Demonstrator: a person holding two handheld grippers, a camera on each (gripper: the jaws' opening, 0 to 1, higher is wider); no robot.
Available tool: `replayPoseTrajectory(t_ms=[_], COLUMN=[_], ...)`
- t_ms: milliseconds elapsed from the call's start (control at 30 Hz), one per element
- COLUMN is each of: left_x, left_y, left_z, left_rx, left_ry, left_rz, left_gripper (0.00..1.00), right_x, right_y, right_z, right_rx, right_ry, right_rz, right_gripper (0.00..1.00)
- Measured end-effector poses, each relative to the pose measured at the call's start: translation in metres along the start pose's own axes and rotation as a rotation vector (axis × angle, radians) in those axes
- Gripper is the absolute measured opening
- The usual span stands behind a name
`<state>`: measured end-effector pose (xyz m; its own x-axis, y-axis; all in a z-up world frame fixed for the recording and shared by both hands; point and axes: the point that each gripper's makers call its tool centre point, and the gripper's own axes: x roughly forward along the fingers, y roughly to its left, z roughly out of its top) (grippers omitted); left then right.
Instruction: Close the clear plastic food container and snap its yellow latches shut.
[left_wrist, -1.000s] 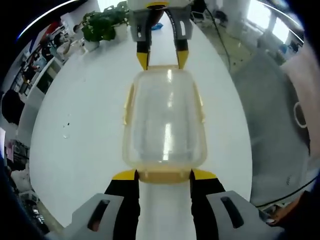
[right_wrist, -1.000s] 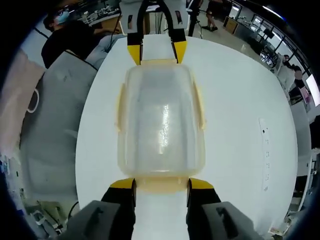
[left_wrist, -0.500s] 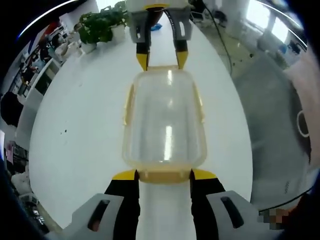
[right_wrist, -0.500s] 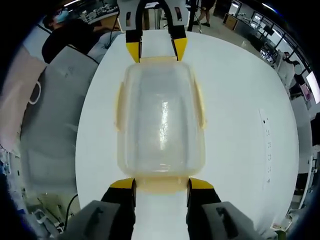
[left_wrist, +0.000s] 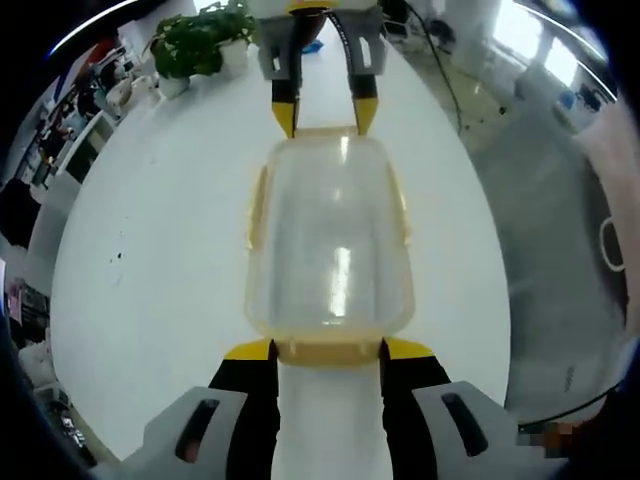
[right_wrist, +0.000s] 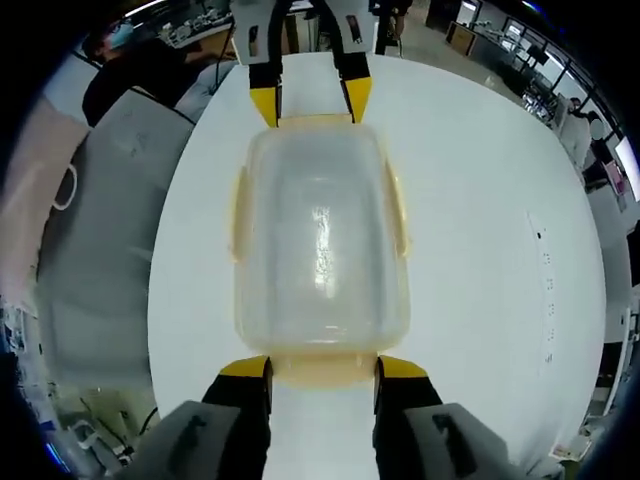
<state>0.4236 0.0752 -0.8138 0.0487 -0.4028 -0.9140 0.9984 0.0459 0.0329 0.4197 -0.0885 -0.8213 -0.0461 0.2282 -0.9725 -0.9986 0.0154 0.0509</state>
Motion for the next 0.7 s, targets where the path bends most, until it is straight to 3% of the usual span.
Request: replayPoseTrajectory(t_ms=[467,700], left_x=[0.0074,0.0103], left_y=[0.0024,0.0021], left_z=[-0.0049,-0.0098], left_rx=[-0.003,-0.042], left_ry=[0.008,0.015], left_rz=[-0.002,-0.012], left_gripper=[0.37,0.37], right_x=[0.0067,0.0073], right_y=[-0.0011,-0.0018], right_z=[0.0001,-0.0047], right_rx=[0.024,0.07], right_ry=[-0.019,-0.035], right_rz=[-0.002,-0.015], right_gripper=[0.37,0.38])
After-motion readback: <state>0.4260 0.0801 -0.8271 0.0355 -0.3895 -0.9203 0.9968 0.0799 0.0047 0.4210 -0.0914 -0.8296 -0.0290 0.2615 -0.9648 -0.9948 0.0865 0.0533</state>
